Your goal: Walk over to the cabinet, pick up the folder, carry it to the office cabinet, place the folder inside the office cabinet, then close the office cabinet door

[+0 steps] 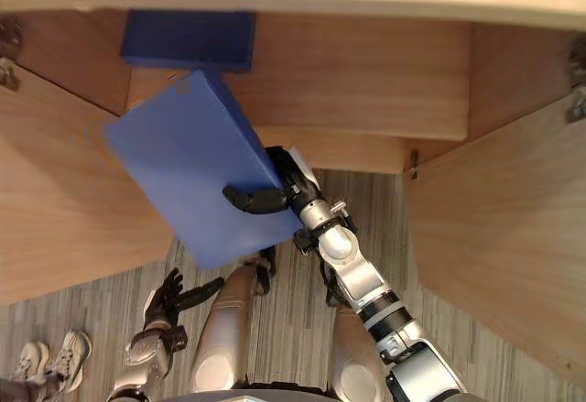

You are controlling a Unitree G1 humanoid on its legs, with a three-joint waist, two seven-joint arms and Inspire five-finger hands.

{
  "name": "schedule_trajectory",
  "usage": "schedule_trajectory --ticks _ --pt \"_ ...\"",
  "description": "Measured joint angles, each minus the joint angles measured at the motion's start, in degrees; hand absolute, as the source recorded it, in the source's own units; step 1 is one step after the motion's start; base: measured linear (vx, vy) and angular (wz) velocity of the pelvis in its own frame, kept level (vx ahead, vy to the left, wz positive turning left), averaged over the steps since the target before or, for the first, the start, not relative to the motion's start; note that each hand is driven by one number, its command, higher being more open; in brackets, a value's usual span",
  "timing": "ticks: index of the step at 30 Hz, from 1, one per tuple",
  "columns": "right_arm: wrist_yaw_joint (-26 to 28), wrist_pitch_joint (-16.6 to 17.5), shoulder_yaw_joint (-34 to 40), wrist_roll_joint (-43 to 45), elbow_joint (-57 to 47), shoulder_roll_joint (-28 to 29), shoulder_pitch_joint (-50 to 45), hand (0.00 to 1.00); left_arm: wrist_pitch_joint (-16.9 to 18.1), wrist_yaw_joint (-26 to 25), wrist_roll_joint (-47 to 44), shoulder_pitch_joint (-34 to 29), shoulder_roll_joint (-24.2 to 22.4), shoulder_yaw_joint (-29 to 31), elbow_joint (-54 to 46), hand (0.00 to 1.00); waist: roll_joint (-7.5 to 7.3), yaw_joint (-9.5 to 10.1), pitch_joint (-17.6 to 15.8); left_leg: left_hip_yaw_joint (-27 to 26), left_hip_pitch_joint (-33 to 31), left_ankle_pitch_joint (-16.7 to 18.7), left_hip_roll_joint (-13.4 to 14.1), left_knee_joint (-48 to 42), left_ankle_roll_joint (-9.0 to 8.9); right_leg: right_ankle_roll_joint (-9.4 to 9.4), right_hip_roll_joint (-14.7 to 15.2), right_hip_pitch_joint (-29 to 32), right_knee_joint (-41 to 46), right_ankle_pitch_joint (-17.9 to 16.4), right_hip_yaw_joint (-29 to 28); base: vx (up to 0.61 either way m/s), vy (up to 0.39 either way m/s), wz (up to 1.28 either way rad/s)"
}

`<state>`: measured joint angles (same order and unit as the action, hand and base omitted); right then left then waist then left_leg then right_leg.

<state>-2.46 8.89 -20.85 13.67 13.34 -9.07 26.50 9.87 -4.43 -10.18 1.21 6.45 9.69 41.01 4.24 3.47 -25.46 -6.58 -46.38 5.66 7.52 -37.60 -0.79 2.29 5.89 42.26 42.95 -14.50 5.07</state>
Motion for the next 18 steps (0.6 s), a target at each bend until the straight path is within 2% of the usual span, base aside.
schedule_trajectory --ticks 3,5,7,9,12,14,18 --pt "-3.8 0.2 5.1 7.8 0.0 2.0 7.2 0.0 0.5 -0.2 -1.3 2.6 -2.2 0.0 -3.5 1.0 0.09 0.16 -0.5 1.4 -7.9 1.5 0.4 -6.6 -0.43 -0.42 0.3 7.1 6.6 -2.1 0.3 -0.06 -0.01 0.09" --pt "-7.0 0.7 10.3 12.3 0.0 2.5 13.1 0.0 0.8 -0.5 -2.3 4.5 -2.9 -0.2 -6.4 1.0 0.09 1.0 -1.5 1.9 -12.0 2.5 0.5 -10.5 -0.5 -0.63 0.7 11.2 11.0 -3.6 0.3 -0.06 -0.04 0.08" --pt "-10.5 2.3 14.6 18.1 0.9 2.4 19.8 0.0 1.3 -0.8 -3.7 5.3 -3.4 -0.1 -8.8 1.0 0.14 1.22 -1.6 2.5 -16.3 3.0 0.6 -13.9 -0.09 -0.72 1.0 15.4 14.6 -4.8 0.2 -0.03 -0.061 0.05" --pt "-11.9 3.1 16.3 21.0 1.9 2.5 22.3 0.0 1.4 -1.6 -4.5 5.8 -3.6 -0.2 -9.4 1.0 0.17 1.27 -1.6 2.7 -17.5 3.3 0.6 -14.9 -0.05 -0.72 1.1 16.5 15.7 -5.2 0.2 -0.02 -0.05 0.02" --pt "-16.3 5.5 21.9 29.8 4.6 2.9 28.3 0.0 1.7 -3.1 -5.8 7.0 -4.9 -0.5 -10.9 1.0 0.21 1.86 -1.6 3.3 -20.3 4.1 0.7 -17.7 -0.21 -0.78 1.2 18.9 18.4 -6.4 0.4 -0.02 -0.044 0.02" --pt "-19.0 8.3 26.4 35.7 6.8 3.6 31.3 0.0 1.9 -4.1 -6.2 7.3 -5.3 -1.1 -12.2 1.0 0.21 2.31 -1.6 4.0 -21.9 4.4 0.5 -18.8 -0.56 -0.98 1.5 20.2 19.8 -7.1 0.9 -0.01 -0.043 0.11" --pt "-21.7 11.0 31.8 41.5 9.6 3.9 35.1 0.0 1.9 -5.3 -6.7 8.0 -5.9 -1.3 -12.3 1.0 0.21 3.17 -1.6 4.4 -22.6 4.3 0.2 -18.8 -0.66 -1.4 1.9 20.8 20.4 -7.7 1.5 0.0 -0.036 0.1"
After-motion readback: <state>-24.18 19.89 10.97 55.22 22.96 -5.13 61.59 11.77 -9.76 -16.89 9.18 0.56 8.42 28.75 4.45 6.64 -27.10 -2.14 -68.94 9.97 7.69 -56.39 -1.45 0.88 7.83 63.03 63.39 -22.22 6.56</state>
